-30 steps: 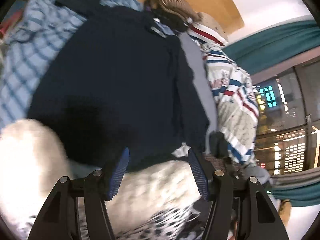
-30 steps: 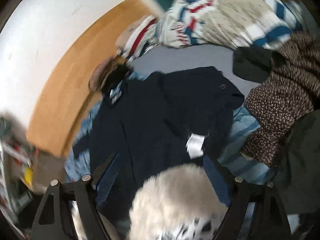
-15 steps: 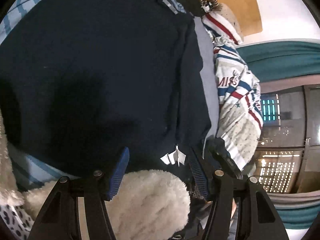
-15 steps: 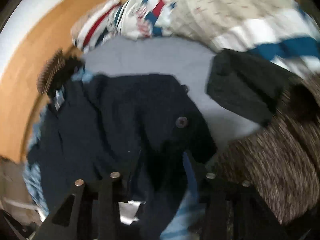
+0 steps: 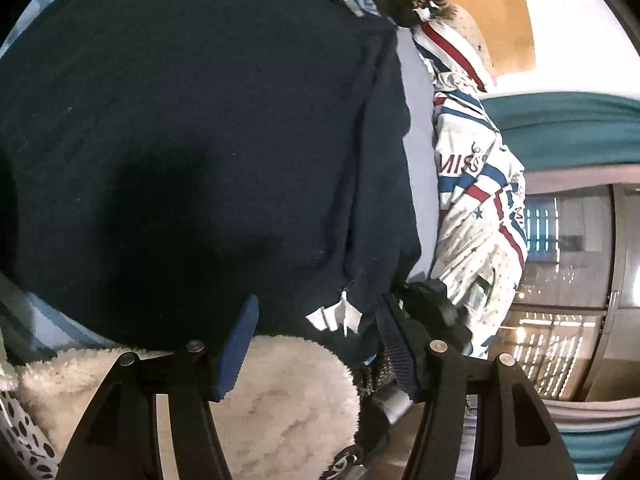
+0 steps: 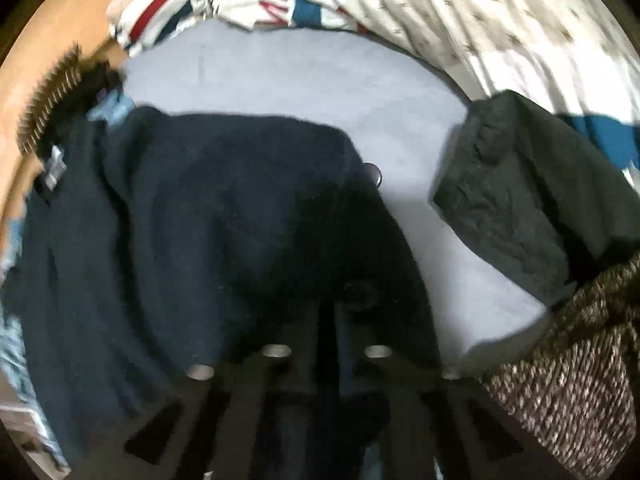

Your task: Fold clothes

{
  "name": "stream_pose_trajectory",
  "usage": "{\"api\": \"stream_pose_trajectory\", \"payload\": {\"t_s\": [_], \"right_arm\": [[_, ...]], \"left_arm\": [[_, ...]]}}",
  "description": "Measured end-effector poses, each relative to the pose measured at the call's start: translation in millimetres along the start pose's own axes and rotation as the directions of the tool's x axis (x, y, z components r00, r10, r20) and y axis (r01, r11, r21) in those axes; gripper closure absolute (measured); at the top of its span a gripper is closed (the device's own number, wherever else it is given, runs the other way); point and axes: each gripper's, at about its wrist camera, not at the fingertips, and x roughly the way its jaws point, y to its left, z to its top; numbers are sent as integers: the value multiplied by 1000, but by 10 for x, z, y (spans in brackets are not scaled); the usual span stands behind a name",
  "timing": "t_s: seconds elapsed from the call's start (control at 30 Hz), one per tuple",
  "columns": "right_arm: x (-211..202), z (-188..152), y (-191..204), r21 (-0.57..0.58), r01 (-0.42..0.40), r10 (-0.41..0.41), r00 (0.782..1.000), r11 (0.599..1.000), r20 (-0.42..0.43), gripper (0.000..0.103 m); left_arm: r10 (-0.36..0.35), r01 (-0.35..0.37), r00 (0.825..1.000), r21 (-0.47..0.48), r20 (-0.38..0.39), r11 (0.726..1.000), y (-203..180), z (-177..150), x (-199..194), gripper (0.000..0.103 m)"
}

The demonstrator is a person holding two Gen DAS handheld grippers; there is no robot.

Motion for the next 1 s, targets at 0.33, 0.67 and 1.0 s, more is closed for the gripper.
{"api": "stream_pose_trajectory", "payload": {"t_s": [0.33, 0.67, 1.0], "right_arm": [[-1187, -192, 471, -140, -208, 228, 963, 968, 146, 99], [-1516, -918, 1740, -390, -480, 472, 873, 786, -125, 99], [-747, -1923, 2476, -443, -526, 329, 832, 726, -447, 99]], "left_arm": [[-141, 141, 990, -19, -7, 990, 120, -2, -320, 41], [-228, 235, 971, -106, 71, 966, 591, 203, -811, 34], [-97, 101, 994, -65, 56, 993, 835, 540, -805, 34]]}}
